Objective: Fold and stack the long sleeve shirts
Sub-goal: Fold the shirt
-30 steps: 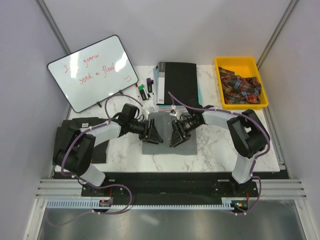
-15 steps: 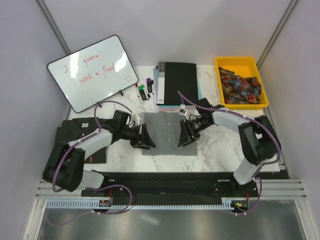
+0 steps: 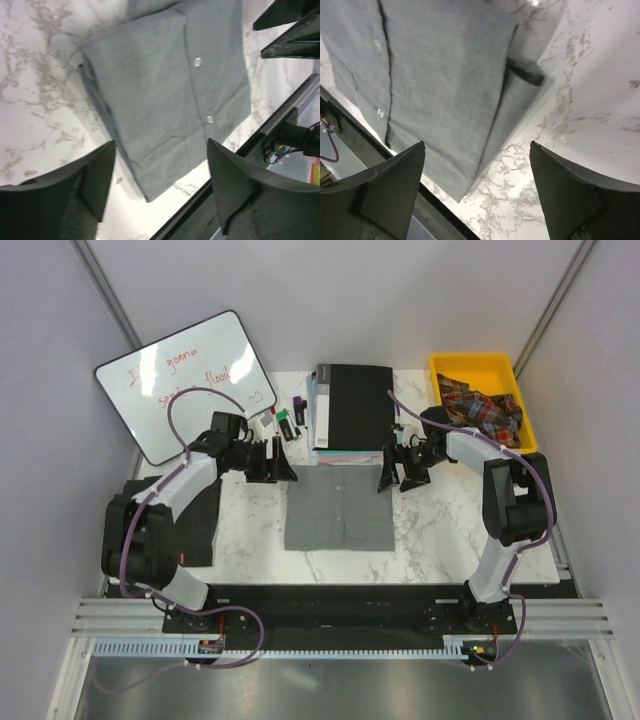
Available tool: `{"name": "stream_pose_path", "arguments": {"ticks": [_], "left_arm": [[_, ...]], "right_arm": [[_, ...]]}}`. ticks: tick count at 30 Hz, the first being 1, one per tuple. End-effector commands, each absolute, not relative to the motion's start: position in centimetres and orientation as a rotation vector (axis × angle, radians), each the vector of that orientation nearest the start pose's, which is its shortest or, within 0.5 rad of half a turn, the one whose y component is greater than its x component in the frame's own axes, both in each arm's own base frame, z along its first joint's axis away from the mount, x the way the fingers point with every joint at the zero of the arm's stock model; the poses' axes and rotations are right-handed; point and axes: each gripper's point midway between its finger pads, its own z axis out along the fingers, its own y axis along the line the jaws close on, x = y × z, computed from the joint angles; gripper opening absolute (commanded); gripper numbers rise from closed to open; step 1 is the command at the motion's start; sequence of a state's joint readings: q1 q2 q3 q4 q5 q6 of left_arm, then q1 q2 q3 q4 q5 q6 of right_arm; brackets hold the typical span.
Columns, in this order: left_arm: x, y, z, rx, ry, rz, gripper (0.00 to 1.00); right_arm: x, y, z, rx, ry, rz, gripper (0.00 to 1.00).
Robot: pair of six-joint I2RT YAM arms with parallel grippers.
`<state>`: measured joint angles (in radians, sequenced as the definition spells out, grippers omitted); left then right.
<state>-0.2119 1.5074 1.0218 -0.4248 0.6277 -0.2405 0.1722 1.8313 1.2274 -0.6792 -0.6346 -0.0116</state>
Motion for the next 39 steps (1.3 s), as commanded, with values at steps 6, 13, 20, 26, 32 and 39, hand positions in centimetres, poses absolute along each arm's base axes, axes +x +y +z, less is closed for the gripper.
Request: {"name": "stream_pose_path", "arguments": {"ticks": [6, 13, 20, 26, 32, 39], "left_arm": [[33.7, -17.2, 7.8, 0.326, 2.523, -0.950, 0.92], [35.4, -18.3, 5.4, 0.333, 2.508, -1.033, 0.93], [36.4, -19.2, 3.9, 0.303, 2.496, -1.113, 0.79], [36.0, -19.9, 2.5, 0.253, 2.534, -1.197, 0.65], [36.0, -21.0, 3.2, 0.221, 2.500, -1.320, 0.38], [39.1, -22.2, 12.5, 0.510, 2.237, -1.352, 0.02]], "right_arm": [[36.0, 16.5, 4.0, -0.333, 2.745, 0.908, 0.92], [37.3, 17.1, 2.4, -0.393, 2.734, 0.953, 0.90], [37.2, 17.9, 1.2, -0.428, 2.725, 1.048, 0.73], [36.9, 18.7, 0.7, -0.449, 2.709, 1.148, 0.61], [37.0, 20.2, 2.0, -0.480, 2.630, 1.276, 0.35], [40.1, 21.2, 9.5, -0.681, 2.364, 1.233, 0.00]]}}
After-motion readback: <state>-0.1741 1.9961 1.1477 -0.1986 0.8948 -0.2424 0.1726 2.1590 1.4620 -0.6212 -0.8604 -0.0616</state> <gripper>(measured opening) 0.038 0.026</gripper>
